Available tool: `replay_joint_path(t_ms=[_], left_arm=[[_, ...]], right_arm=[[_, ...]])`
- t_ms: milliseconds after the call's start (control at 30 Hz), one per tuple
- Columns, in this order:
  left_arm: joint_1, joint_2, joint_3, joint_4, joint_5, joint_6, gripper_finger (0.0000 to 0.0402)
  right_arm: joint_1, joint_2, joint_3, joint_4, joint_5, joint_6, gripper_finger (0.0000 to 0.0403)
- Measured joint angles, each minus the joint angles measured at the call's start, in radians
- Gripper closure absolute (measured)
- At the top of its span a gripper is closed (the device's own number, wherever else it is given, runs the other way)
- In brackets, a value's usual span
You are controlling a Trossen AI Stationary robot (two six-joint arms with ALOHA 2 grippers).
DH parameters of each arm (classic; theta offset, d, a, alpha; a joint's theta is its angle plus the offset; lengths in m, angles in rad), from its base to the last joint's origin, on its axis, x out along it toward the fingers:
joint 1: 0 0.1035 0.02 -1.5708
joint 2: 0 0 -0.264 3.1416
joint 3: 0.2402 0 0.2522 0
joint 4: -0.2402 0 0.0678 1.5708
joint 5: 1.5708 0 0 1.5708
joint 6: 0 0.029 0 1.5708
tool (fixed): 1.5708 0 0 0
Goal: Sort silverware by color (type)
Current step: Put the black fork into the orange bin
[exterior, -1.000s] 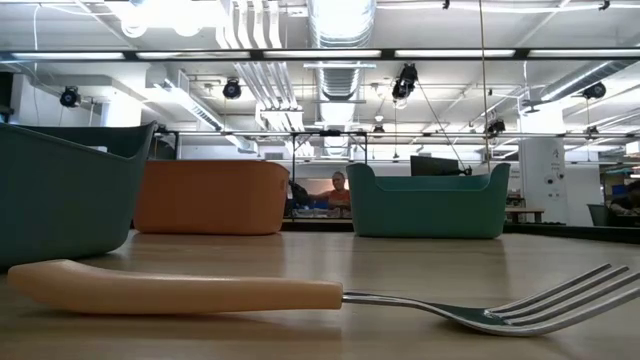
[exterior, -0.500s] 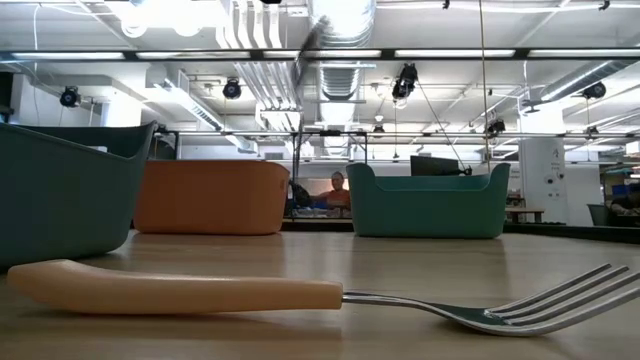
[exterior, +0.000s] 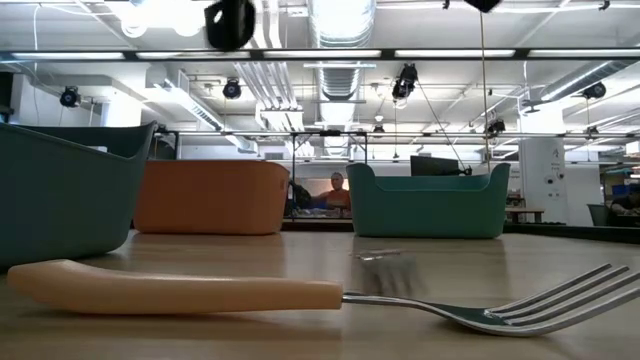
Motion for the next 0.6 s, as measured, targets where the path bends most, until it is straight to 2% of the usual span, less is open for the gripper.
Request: replay_joint_path(t_ms=[100,233,333,433,600], left_arm=[[-0.006,0.014,0.000,-0.153,-0.006,-0.195,0.0401],[-0.032,0.074,0.039,-0.268,0.003,-0.390,0.0401],[-0.045,0.142,0.154,-0.435,0.009,-0.497,0.0401],[-0.047,0.230,0.310,-0.651,0.033,-0.586,0.0401],[-0.046,0.343,0.544,-0.999,0.076,-0.540,0.0401]], right_arm=[[-0.001,0.000,0.035,-0.160,-0.030,0.115,0.0385],[-0.001,0.000,0.072,-0.332,-0.039,0.202,0.0385],[-0.001,-0.002,0.094,-0.405,-0.060,0.230,0.0385],[-0.005,-0.002,0.094,-0.391,-0.117,0.246,0.0385],[-0.012,0.021,0.022,-0.364,-0.270,0.337,0.0385]])
